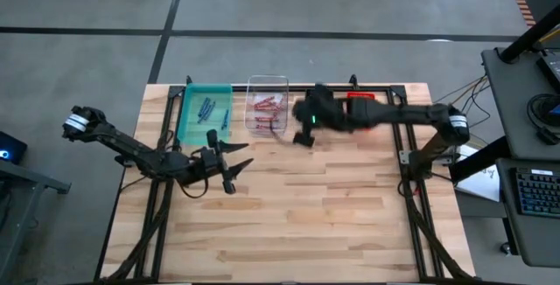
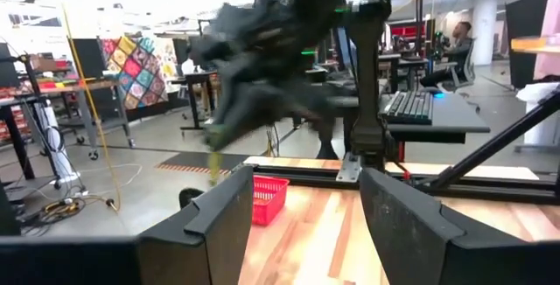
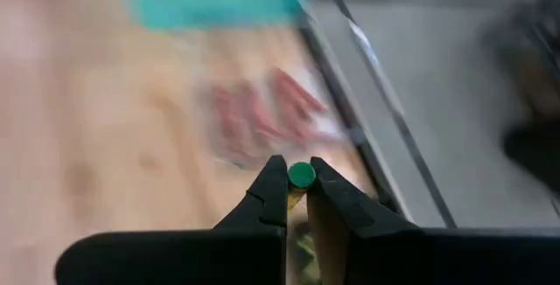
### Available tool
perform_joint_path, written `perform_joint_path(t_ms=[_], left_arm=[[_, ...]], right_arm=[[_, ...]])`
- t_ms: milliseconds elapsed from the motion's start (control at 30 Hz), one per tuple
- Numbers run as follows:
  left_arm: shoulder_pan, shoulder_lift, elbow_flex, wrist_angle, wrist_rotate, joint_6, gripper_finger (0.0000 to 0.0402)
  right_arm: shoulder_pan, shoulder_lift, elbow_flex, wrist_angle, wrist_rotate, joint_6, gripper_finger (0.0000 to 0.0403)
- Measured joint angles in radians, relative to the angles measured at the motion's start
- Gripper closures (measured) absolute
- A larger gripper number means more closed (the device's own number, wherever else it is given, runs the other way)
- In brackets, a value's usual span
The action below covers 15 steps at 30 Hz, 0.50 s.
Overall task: Sort crayons
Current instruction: Put the green crayon into the black bin
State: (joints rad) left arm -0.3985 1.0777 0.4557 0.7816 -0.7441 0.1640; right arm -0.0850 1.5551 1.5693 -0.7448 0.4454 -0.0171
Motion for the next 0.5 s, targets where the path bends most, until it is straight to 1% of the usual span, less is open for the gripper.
perform_joint_path(t_ms=[133, 167, 200, 300, 367, 500], left_arm=[[0.000, 0.002, 0.000, -0.006, 0.000, -0.001, 0.0208], [0.000, 0.003, 0.000, -0.009, 0.000, -0.001, 0.0208], [0.000, 0.005, 0.000, -0.017, 0.000, -0.001, 0.0208], [0.000, 0.010, 0.000, -0.033, -0.001, -0.002, 0.0208], [0.000, 0.010, 0.000, -0.038, -0.002, -0.002, 0.0208], [0.000, 0.010, 0.000, -0.039, -0.008, -0.002, 0.0208]], right_arm=[[-0.170, 0.019, -0.021, -0.044, -0.003, 0.024, 0.0390], [-0.212, 0.028, -0.030, -0.046, -0.020, 0.030, 0.0390], [-0.255, 0.037, -0.037, -0.047, -0.052, 0.035, 0.0390], [-0.375, 0.078, -0.051, -0.047, -0.224, 0.059, 0.0390], [-0.438, 0.115, -0.051, -0.061, -0.307, 0.107, 0.0390], [-0.510, 0.177, -0.052, -0.084, -0.335, 0.227, 0.0390]])
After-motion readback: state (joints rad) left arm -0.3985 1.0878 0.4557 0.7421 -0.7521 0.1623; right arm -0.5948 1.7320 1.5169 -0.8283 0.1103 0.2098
